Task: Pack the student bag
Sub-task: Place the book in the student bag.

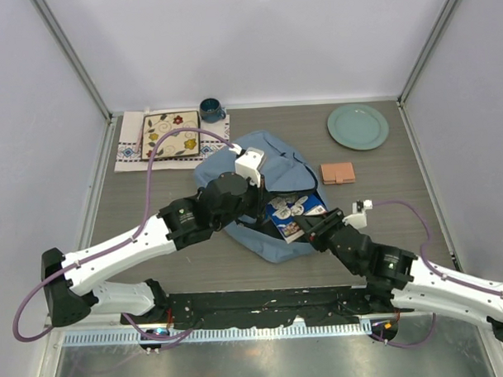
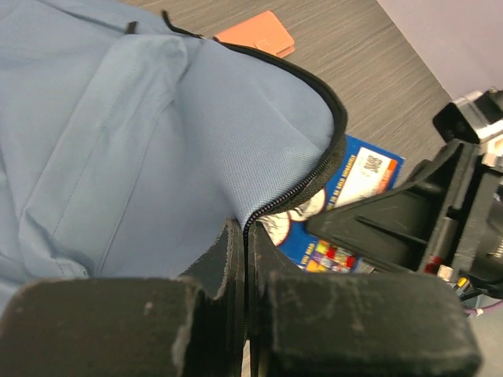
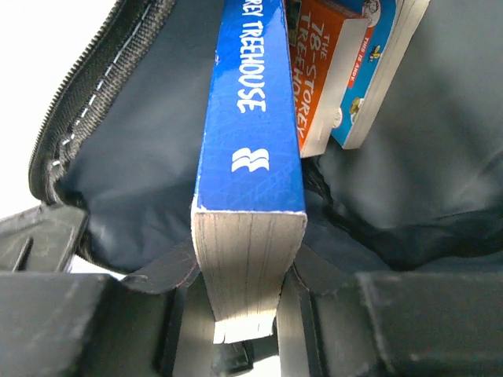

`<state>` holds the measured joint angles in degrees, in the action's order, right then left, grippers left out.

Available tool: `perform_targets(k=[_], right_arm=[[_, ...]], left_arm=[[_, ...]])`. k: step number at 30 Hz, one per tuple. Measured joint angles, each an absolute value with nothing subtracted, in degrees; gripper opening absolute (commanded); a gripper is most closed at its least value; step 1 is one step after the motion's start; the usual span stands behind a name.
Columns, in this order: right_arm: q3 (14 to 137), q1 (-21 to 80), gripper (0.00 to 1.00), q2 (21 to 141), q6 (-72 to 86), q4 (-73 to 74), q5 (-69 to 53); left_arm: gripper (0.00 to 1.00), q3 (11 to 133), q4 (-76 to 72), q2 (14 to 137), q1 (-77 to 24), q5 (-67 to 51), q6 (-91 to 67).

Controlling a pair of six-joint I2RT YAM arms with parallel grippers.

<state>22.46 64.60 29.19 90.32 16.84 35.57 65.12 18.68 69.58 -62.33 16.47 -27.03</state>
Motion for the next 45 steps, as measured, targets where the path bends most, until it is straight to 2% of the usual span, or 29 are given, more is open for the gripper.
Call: perform_targets(k=[9, 14, 18, 25, 28, 29, 30, 32, 34, 40, 45], right_arm=[[23.0, 48.2, 0.01, 58.9, 90.6, -8.6, 17.2], [23.2, 47.9, 0.01, 59.5, 89.7, -13.4, 11.2], [26.5, 47.8, 0.01, 60.1, 86.0, -11.2, 5.7], [31.4, 45.1, 0.01, 70.7, 82.1, -14.7, -0.2], [32.7, 44.9, 0.13, 75.2, 81.2, -16.5, 1.2], [33.5, 44.9, 0.25, 76.4, 81.1, -16.9, 1.7], [34.4, 44.9, 0.3, 77.8, 80.9, -17.7, 1.9], [35.2, 44.9, 0.53, 80.4, 80.8, -19.9, 2.5], [34.6, 44.9, 0.65, 81.6, 80.6, -21.3, 3.3], [23.6, 44.9, 0.77, 78.1, 80.4, -22.1, 5.5], [18.7, 44.9, 0.75, 64.8, 79.3, -16.7, 6.6]], left_arm=[[0.0, 64.6, 18.7, 69.1, -62.1, 17.5, -28.1], [0.0, 63.7, 18.9, 66.8, -62.1, 19.4, -28.0], [0.0, 63.0, 19.1, 65.5, -62.1, 19.9, -27.6], [0.0, 63.0, 19.2, 64.7, -62.1, 19.9, -26.5], [0.0, 62.9, 19.3, 64.6, -62.1, 19.9, -26.5], [0.0, 62.7, 19.3, 64.3, -62.1, 19.9, -26.6], [0.0, 62.4, 19.4, 63.9, -62.1, 19.9, -26.6], [0.0, 61.7, 19.5, 63.0, -62.1, 20.1, -26.7], [0.0, 60.8, 19.5, 61.9, -62.1, 20.5, -26.9], [0.0, 58.0, 19.6, 59.2, -62.2, 20.9, -28.2], [0.0, 56.8, 19.4, 58.8, -62.2, 20.8, -29.2]])
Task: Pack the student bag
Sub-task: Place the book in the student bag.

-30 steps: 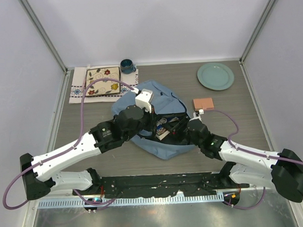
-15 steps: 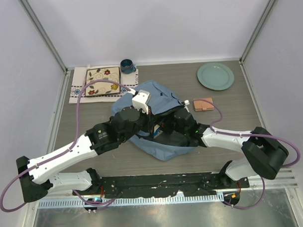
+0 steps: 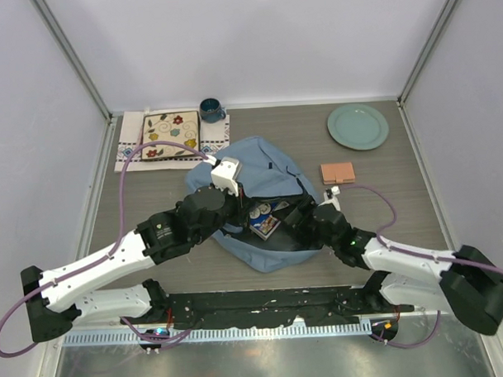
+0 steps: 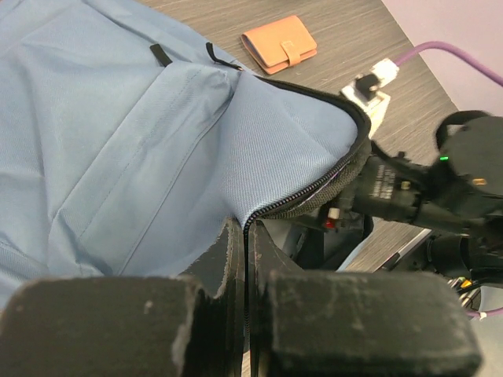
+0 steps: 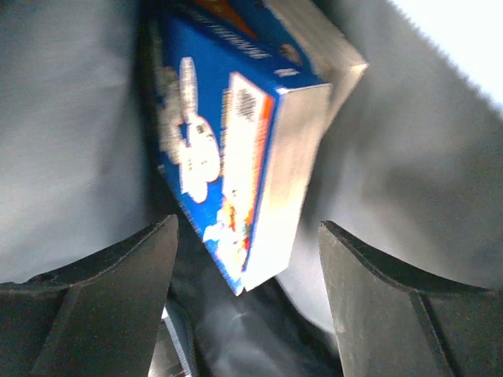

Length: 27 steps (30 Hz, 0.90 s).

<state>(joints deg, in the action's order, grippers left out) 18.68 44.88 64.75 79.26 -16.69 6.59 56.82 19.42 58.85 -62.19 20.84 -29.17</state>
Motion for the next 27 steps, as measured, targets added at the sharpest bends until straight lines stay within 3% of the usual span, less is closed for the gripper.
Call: perform_targets(k=[3, 6, 7, 9, 21, 27], right_arm=[[17.7, 44.9, 0.59, 57.4, 78.7, -14.4, 7.2], [16.3, 44.9, 0.33, 52.2, 78.2, -13.5, 8.1], [16.1, 44.9, 0.17, 51.6, 78.2, -13.2, 8.3], [15.8, 44.9, 0.02, 51.6, 78.3, -12.6, 8.3], [16.1, 45.7, 0.01, 63.8, 79.4, -16.1, 6.8], [23.2, 45.9, 0.01, 74.1, 79.3, -19.6, 6.2]], left_arm=[[0.0, 56.5, 19.1, 58.8, -62.2, 20.8, -29.6], [0.0, 56.1, 18.7, 58.8, -62.2, 20.7, -29.9], [0.0, 56.0, 18.6, 58.8, -62.2, 20.5, -29.9], [0.0, 55.9, 18.6, 58.8, -62.2, 20.3, -30.0], [0.0, 55.9, 18.6, 58.9, -62.2, 19.0, -30.0], [0.0, 55.9, 18.5, 59.9, -62.2, 17.8, -30.1]])
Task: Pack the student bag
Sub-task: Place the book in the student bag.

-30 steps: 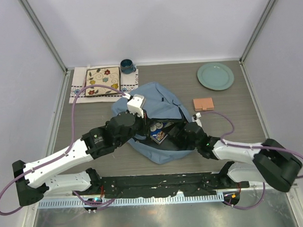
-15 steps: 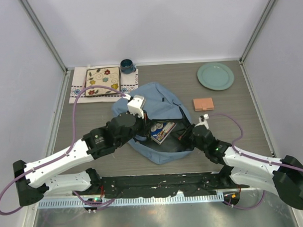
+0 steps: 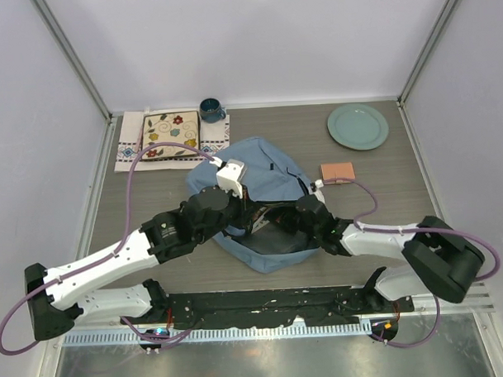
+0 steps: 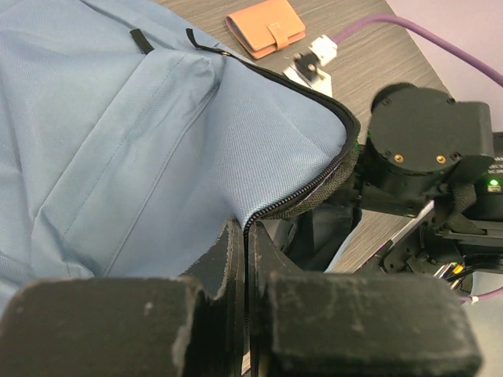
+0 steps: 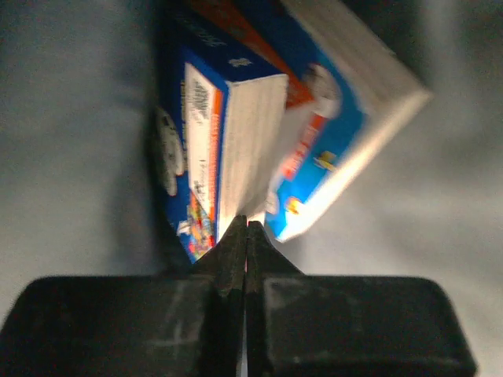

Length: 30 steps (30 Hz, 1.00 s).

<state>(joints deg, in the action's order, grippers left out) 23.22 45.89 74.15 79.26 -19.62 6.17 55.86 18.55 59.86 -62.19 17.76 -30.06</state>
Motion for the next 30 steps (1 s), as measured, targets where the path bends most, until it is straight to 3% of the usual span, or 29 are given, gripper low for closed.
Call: perform_targets(k=[5, 13, 16, 25, 30], right_arm=[[29.1, 46.0, 0.09, 82.4, 79.7, -27.1, 5.8], [25.3, 46.0, 0.44, 80.4, 78.6, -30.8, 5.7], [22.2, 46.0, 0.52, 70.5, 76.1, -24.7, 5.9], [20.2, 46.8, 0.55, 31.4, 72.1, 2.3, 11.6], [20.5, 46.8, 0.55, 17.2, 72.9, 25.3, 17.2]], left_arm=[[0.0, 55.9, 18.6, 60.5, -62.2, 17.8, -30.5], [0.0, 54.5, 18.5, 60.5, -62.2, 18.3, -32.7], [0.0, 53.2, 18.2, 60.5, -62.2, 18.2, -33.7], [0.0, 52.0, 15.4, 63.6, -62.2, 15.7, -36.1], [0.27, 52.0, 13.2, 68.4, -62.3, 10.7, -37.9]])
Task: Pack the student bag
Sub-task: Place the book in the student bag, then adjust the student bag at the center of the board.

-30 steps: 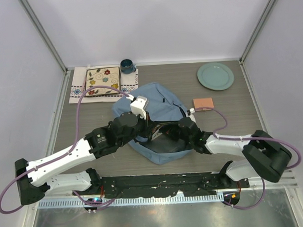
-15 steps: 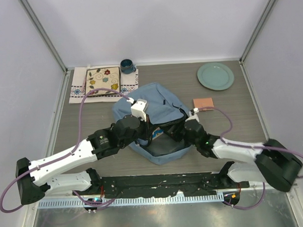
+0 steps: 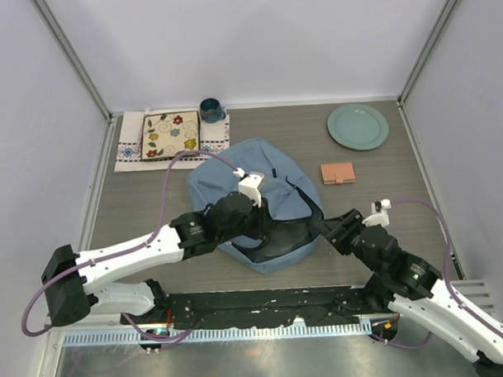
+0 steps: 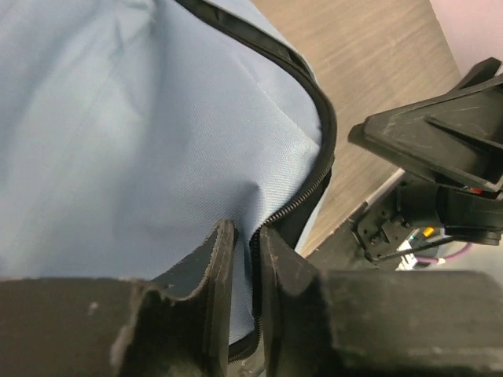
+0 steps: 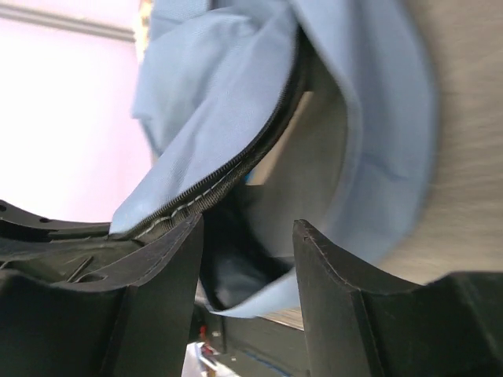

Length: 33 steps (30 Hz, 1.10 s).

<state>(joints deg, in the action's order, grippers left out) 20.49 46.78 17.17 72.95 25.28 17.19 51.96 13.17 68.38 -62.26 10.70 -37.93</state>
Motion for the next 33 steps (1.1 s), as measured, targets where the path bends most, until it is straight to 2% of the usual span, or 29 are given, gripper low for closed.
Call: perform_targets(k=[1, 3, 4, 5, 8, 10, 16, 19, 23, 28, 33], right_arm=[[20.7, 46.8, 0.55, 14.6, 73.3, 30.0, 18.4], [21.6, 46.8, 0.56, 9.3, 74.1, 38.5, 21.1], [22.3, 46.8, 0.6, 6.9, 74.4, 42.0, 22.4], [22.9, 46.8, 0.61, 5.1, 74.7, 44.4, 23.5], [24.6, 46.8, 0.61, 1.7, 75.7, 50.5, 26.6], [24.8, 46.8, 0.61, 1.9, 76.1, 52.4, 27.3], [24.5, 46.8, 0.62, 9.4, 76.6, 51.5, 26.9], [24.1, 46.8, 0.62, 15.8, 76.4, 47.2, 25.4], [23.2, 46.8, 0.65, 22.2, 76.1, 40.9, 22.6], [22.0, 46.8, 0.75, 23.7, 75.9, 35.1, 19.6], [20.6, 46.8, 0.75, 23.8, 76.3, 30.8, 17.5]], left_arm=[[0.28, 52.0, 13.1, 69.6, -62.3, 9.3, -38.4], [0.41, 52.0, 13.1, 72.1, -62.5, 6.6, -39.1], [0.47, 51.9, 13.1, 73.4, -62.7, 5.4, -39.5], [0.61, 51.9, 13.3, 74.2, -63.1, 4.7, -39.8], [0.73, 50.5, 14.0, 74.8, -64.4, 2.7, -40.6], [0.76, 50.2, 14.8, 74.3, -64.7, 1.7, -41.0], [0.95, 50.1, 17.6, 65.9, -64.8, 1.5, -41.4], [1.0, 50.5, 19.2, 60.6, -64.8, 3.9, -41.3], [1.0, 50.7, 23.8, 54.0, -64.8, 11.7, -41.6], [0.99, 49.4, 32.3, 47.6, -64.8, 23.1, -45.1], [1.0, 43.6, 40.0, 39.2, -64.6, 31.3, -50.6]])
